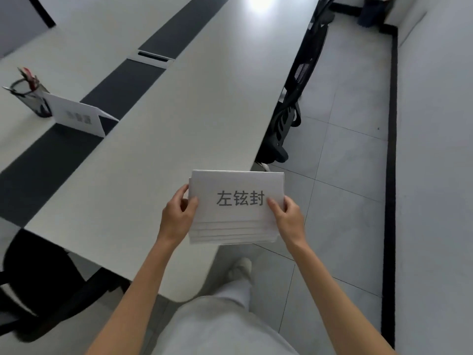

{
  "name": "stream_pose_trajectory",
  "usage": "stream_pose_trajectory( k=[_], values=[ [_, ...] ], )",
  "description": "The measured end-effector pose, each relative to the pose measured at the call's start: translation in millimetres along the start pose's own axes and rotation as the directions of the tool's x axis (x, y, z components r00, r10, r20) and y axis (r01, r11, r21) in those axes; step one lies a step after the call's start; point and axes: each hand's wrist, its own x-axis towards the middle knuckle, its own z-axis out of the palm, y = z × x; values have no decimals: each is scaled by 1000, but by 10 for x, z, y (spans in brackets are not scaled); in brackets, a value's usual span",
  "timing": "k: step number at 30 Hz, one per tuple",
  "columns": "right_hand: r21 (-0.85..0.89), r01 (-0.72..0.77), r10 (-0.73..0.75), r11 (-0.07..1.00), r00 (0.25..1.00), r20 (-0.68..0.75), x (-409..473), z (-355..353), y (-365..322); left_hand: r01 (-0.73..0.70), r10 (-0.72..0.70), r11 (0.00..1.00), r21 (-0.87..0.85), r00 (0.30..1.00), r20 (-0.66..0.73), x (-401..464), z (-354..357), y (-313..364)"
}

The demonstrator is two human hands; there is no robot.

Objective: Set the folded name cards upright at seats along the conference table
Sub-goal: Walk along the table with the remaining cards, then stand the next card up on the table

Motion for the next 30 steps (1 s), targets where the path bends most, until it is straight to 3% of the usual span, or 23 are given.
stream_pose_trajectory(
  k=[8, 16, 19, 24, 30],
  values=[
    [-115, 93, -88, 989, 995, 53, 1286, -265, -337, 82, -90, 988, -130, 995, -52, 798, 589, 314],
    [-185, 243, -186, 952, 943, 277, 2642, -128, -997, 151, -196, 966, -211, 958, -210, 1702, 780, 681],
    [-224, 327, -194, 918, 863, 466, 3114, 115, -1210, 181, -256, 953, -243, 910, -327, 1963, 763, 680],
    [-219, 542, -215, 811, 625, 751, 3818, 689, -1447, 218, -342, 935, -278, 754, -561, 2272, 800, 597],
    [-126, 616, -222, 777, 456, 862, 4191, 1218, -1605, 265, -465, 885, -382, 535, -706, 2366, 896, 610]
  ],
)
